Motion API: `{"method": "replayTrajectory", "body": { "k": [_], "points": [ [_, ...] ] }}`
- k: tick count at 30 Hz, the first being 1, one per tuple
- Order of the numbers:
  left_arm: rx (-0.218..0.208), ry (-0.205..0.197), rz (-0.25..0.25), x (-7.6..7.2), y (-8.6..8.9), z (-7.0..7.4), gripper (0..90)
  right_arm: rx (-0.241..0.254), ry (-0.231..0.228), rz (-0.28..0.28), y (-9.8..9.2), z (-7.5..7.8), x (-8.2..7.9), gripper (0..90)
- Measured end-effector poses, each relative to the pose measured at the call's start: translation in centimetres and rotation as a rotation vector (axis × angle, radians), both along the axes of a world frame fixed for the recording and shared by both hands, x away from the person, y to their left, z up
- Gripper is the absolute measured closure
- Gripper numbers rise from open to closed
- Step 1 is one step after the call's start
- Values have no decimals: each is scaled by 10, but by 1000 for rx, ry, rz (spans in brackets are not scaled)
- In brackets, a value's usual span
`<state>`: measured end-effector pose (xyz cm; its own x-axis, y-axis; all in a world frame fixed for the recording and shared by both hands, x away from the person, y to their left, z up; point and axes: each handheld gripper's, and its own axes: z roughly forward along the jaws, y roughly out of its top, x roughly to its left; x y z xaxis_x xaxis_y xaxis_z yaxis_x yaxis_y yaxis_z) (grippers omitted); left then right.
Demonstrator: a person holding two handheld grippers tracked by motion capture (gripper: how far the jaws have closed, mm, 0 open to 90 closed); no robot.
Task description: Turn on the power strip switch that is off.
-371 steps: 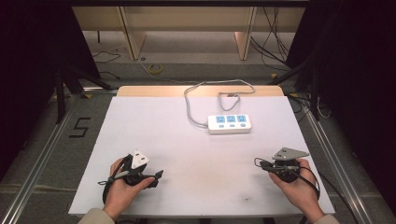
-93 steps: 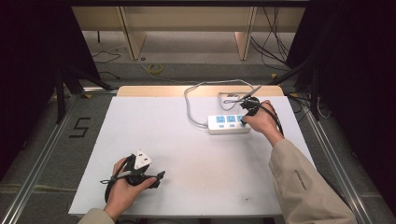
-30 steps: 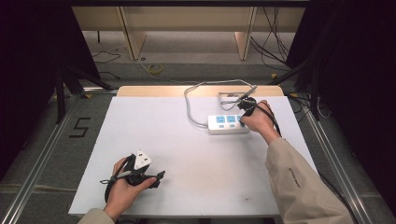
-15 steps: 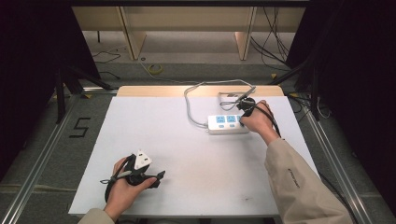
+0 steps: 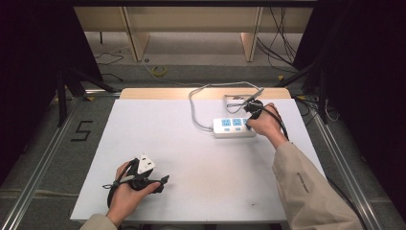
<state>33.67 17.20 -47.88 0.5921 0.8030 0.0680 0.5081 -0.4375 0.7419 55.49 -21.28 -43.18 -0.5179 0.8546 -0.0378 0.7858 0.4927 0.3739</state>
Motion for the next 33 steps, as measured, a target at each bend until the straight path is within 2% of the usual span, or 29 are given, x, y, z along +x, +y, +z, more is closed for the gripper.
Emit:
{"method": "replayTrajectory", "body": {
  "k": [20,33],
  "points": [
    [0,-1,2,0,0,0,216,9,-3,1,-1,1,0,900],
    [-1,-3,3,0,0,0,216,15,-28,5,-3,7,-5,900]
  ]
}}
